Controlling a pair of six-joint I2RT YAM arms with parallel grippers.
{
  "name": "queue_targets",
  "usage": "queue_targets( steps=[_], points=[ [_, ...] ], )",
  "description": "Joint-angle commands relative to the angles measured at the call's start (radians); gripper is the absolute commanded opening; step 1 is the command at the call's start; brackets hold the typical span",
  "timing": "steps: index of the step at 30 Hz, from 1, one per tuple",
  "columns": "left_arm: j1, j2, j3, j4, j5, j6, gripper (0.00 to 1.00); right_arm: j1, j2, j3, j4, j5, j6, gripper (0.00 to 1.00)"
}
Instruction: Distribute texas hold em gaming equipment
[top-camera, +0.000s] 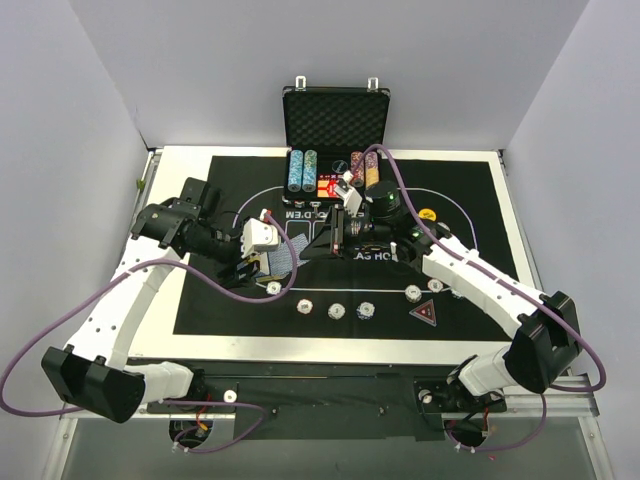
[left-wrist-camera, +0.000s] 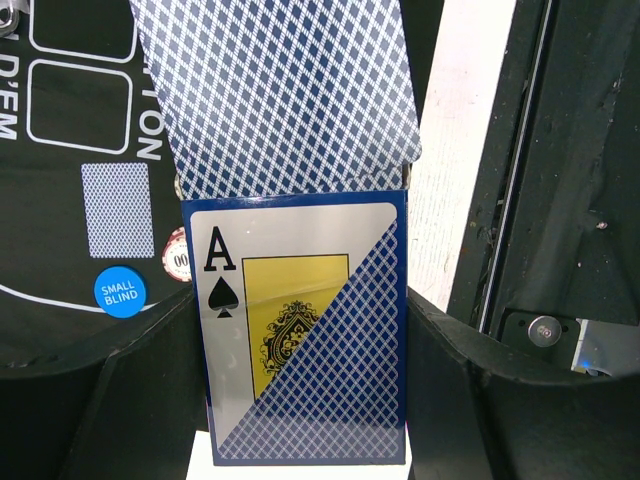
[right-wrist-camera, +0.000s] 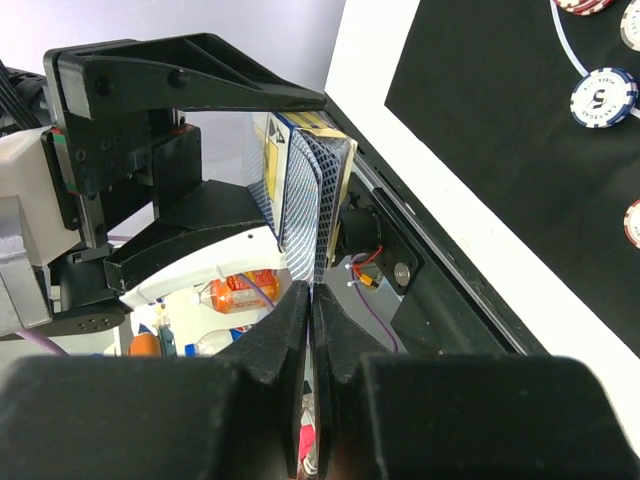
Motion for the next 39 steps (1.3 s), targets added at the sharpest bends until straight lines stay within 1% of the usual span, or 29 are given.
queue_targets(
  steps=[1,5,10,13,32,34,39],
  points=[
    [-0.004,-0.039,0.002,0.037,0.036,0.005,0.01,0.007,-0.028,-0.016,0.000,-0.005,-0.031,0.01],
    [-0.004,-0.044,0.002,0.043,0.036,0.000,0.01,0.007,-0.034,-0.050,-0.021,0.003,-0.054,0.05],
    [-0.004,-0.044,0.000,0.048,0.041,-0.003,0.01,0.009,-0.047,-0.062,-0.029,0.006,-0.066,0.16],
    [-0.004,-0.042,0.002,0.051,0.042,-0.004,0.01,0.007,-0.051,-0.061,-0.032,0.009,-0.065,0.18],
    [-0.004,-0.045,-0.001,0.060,0.041,-0.015,0.00,0.004,-0.128,-0.108,-0.030,0.012,-0.054,0.18],
    [-0.004,-0.045,-0.001,0.060,0.041,-0.015,0.00,0.004,-0.131,-0.108,-0.032,0.012,-0.053,0.17],
    [-0.004,-0.042,0.000,0.061,0.039,-0.015,0.00,0.000,-0.136,-0.115,-0.038,0.008,-0.048,0.10]
  ],
)
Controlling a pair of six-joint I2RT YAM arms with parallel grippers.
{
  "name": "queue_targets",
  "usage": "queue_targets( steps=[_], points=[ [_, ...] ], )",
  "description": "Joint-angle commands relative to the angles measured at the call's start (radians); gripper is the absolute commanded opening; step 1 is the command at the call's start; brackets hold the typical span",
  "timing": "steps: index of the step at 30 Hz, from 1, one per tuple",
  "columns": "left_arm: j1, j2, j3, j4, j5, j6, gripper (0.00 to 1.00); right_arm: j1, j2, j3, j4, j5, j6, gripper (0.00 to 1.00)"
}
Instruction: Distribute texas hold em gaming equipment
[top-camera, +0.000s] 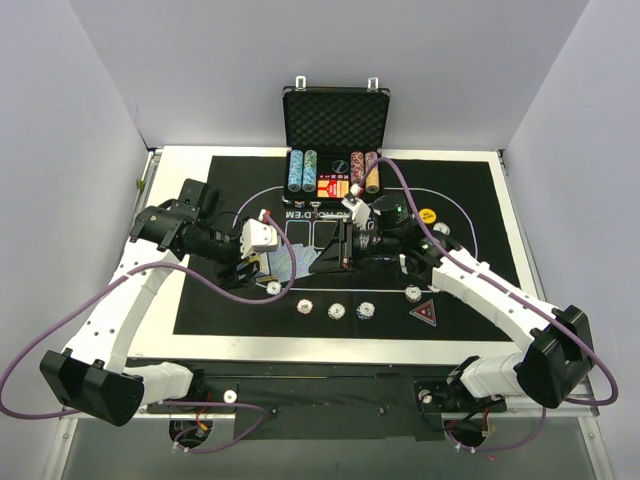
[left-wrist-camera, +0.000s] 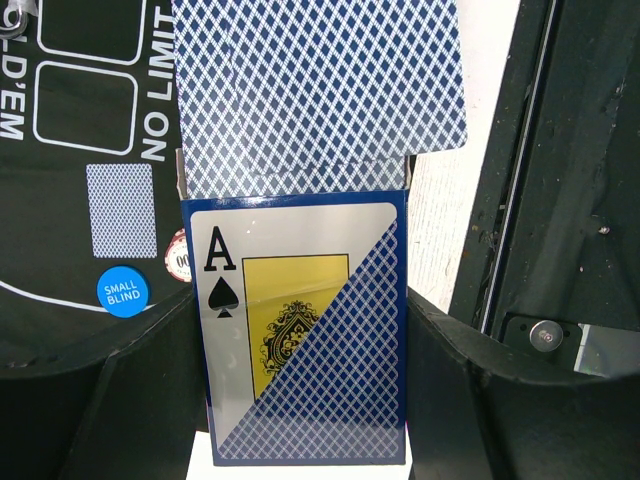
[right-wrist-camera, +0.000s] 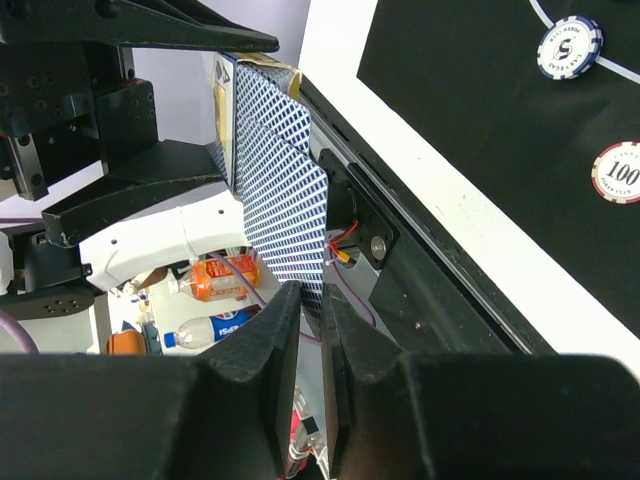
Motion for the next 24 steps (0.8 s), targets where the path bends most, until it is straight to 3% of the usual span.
queue_targets(
  steps=[1,13,24],
  points=[
    [-0.004,-0.025,0.013,0.045,0.039,-0.003,0.00,0.000,-0.042,-0.013,0.000,-0.007,-0.005,0.10],
    [-0.004,-0.015,0.019,0.047,0.042,-0.003,0.00,-0.042,-0.097,-0.039,-0.044,-0.022,-0.013,0.00],
    [-0.004,-0.012,0.017,0.050,0.037,-0.004,0.00,-0.146,-0.166,-0.072,-0.037,-0.033,-0.001,0.00]
  ],
)
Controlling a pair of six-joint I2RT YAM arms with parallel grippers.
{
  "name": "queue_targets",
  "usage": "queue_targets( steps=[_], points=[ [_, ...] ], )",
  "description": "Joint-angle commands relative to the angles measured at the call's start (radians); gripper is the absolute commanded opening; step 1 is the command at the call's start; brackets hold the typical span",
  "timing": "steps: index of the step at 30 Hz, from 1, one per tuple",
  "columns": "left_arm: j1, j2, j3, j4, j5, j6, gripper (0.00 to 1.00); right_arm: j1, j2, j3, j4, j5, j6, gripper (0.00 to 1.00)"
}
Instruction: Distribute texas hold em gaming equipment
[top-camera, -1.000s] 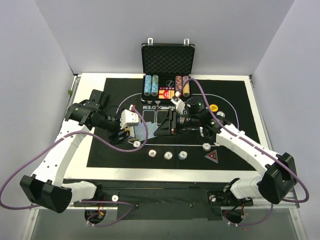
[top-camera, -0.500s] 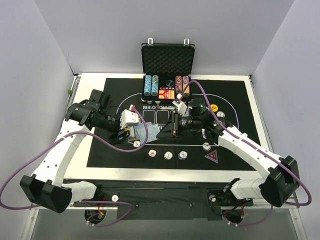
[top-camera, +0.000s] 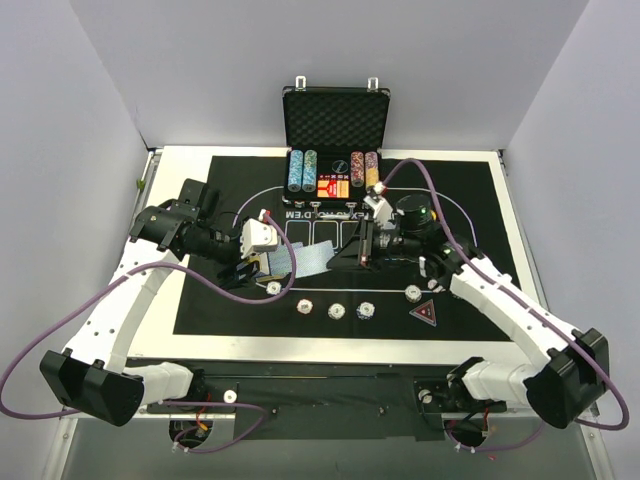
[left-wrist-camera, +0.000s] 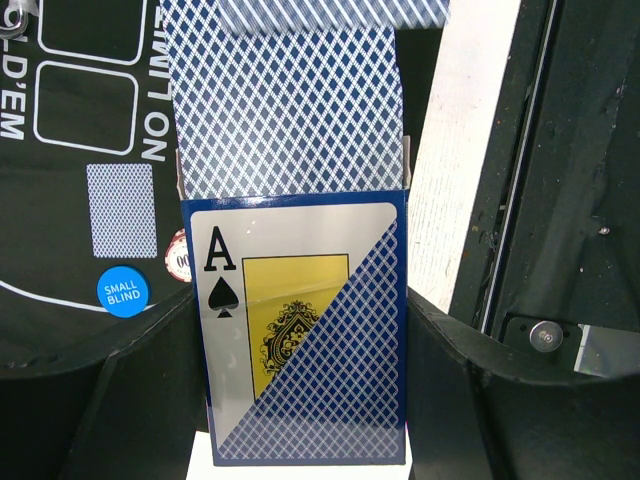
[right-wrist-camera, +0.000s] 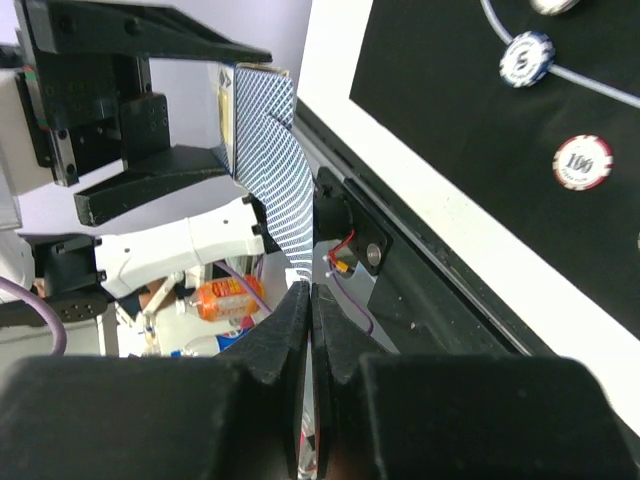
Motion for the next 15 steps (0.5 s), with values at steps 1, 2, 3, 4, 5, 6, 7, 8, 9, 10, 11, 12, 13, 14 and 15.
queue_targets(
  steps=[1,2,3,4,5,6,7,8,9,10,11,12,13,14,15],
  points=[
    [-0.004,-0.010,0.016,0.049,0.037,-0.003,0.00,-0.081,-0.071,-0.034,0.010,-0.023,0.002,0.00],
    [-0.004,-0.010,0.014,0.050,0.039,-0.004,0.00,-0.113,-0.073,-0.043,0.008,-0.025,0.006,0.00],
    [-0.004,-0.012,0.014,0.049,0.036,-0.004,0.00,-0.132,-0.078,-0.062,0.010,-0.031,0.009,0.00],
    [-0.004,-0.010,0.016,0.049,0.036,-0.004,0.00,-0.161,-0.081,-0.074,0.010,-0.031,0.011,0.00],
    [-0.004,-0.010,0.016,0.049,0.034,-0.003,0.00,-0.174,-0.081,-0.095,0.010,-0.028,0.011,0.00],
    [-0.004,-0.012,0.017,0.047,0.033,-0.001,0.00,-0.202,-0.082,-0.105,0.011,-0.028,0.012,0.00],
    [-0.004,-0.015,0.017,0.047,0.033,-0.001,0.00,-0.224,-0.085,-0.126,0.014,-0.023,0.015,0.00],
    [-0.004,-0.015,0.017,0.046,0.033,0.000,0.00,-0.230,-0.087,-0.137,0.025,-0.016,0.020,0.00],
    [-0.004,-0.016,0.017,0.046,0.033,0.000,0.00,-0.242,-0.087,-0.154,0.026,-0.009,0.017,0.00],
    [-0.004,-0.016,0.016,0.044,0.033,0.000,0.00,-0.250,-0.084,-0.163,0.023,0.010,0.014,0.00],
    [-0.003,-0.015,0.016,0.044,0.033,0.000,0.00,-0.263,-0.079,-0.180,0.023,0.020,0.011,0.00],
    [-0.004,-0.016,0.014,0.044,0.033,0.002,0.00,-0.270,-0.076,-0.189,0.010,0.046,-0.004,0.00],
    [-0.003,-0.016,0.013,0.044,0.034,0.002,0.00,-0.283,-0.066,-0.200,-0.006,0.069,-0.018,0.00],
    [-0.004,-0.016,0.013,0.043,0.036,0.002,0.00,-0.293,-0.059,-0.207,-0.027,0.108,-0.041,0.00],
    [-0.004,-0.016,0.013,0.043,0.034,0.002,0.00,-0.306,-0.044,-0.217,-0.041,0.133,-0.072,0.00]
  ],
)
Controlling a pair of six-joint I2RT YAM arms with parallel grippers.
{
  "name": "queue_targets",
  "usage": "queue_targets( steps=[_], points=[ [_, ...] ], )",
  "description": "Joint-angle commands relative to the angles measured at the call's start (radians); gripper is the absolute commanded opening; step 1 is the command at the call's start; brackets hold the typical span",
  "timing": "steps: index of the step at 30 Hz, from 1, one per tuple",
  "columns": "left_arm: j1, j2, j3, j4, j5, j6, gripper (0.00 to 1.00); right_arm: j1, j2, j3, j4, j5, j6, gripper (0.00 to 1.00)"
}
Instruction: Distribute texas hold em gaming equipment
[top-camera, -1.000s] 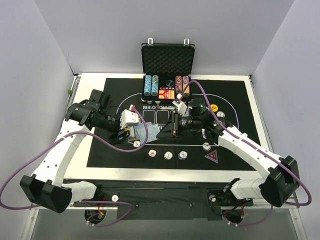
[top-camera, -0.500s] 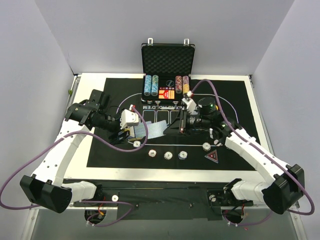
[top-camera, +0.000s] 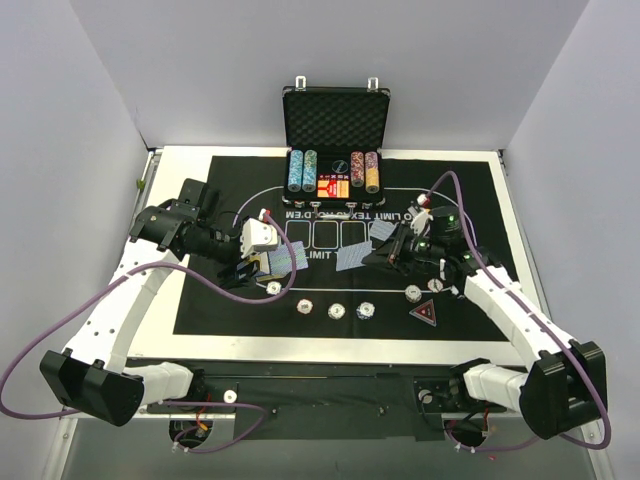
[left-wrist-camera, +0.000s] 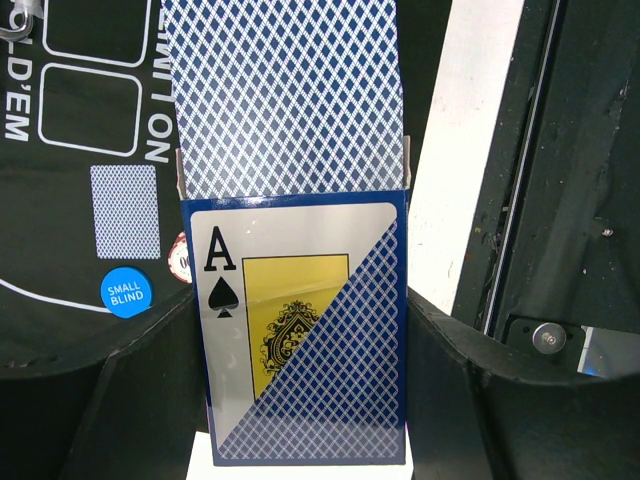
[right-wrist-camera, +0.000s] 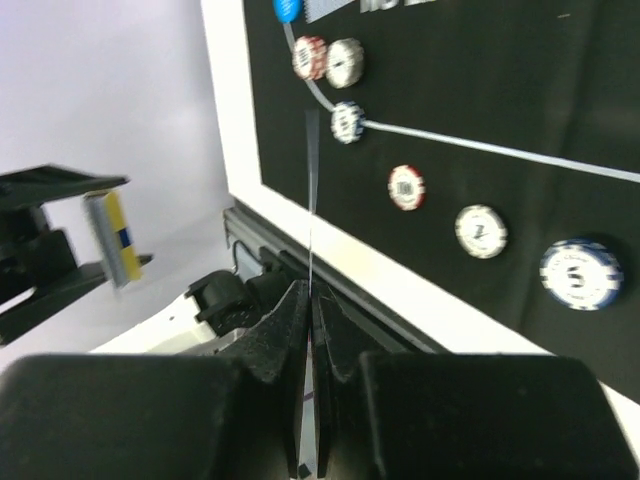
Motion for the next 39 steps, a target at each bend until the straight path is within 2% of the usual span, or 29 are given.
queue_targets(
  steps=[1,9,16,25,33,35,36,39],
  points=[
    [-0.004,-0.016,0.014,0.036,0.036,0.001,0.00,-0.045,0.033,-0.026,-0.089,0.146,-0.083,0.00],
    [-0.003,-0.022,0.014,0.030,0.040,0.008,0.00,-0.068,0.181,-0.049,-0.134,0.357,-0.151,0.00],
    [-0.003,-0.028,0.007,0.030,0.039,0.008,0.00,-0.070,0.230,-0.060,-0.220,0.516,-0.180,0.00],
    [-0.004,-0.024,0.011,0.030,0.040,0.008,0.00,-0.045,0.213,-0.110,-0.309,0.572,-0.185,0.00],
    [-0.004,-0.019,0.016,0.028,0.045,0.008,0.00,0.013,0.138,-0.070,-0.433,0.560,-0.203,0.19],
    [-0.004,-0.018,0.019,0.030,0.045,0.008,0.00,0.018,0.115,-0.041,-0.473,0.572,-0.205,0.28],
    [-0.004,-0.019,0.019,0.031,0.045,0.006,0.00,0.019,0.107,-0.022,-0.487,0.576,-0.206,0.35],
    [-0.004,-0.015,0.020,0.030,0.046,0.008,0.00,0.028,0.101,0.009,-0.524,0.584,-0.206,0.43]
  ],
)
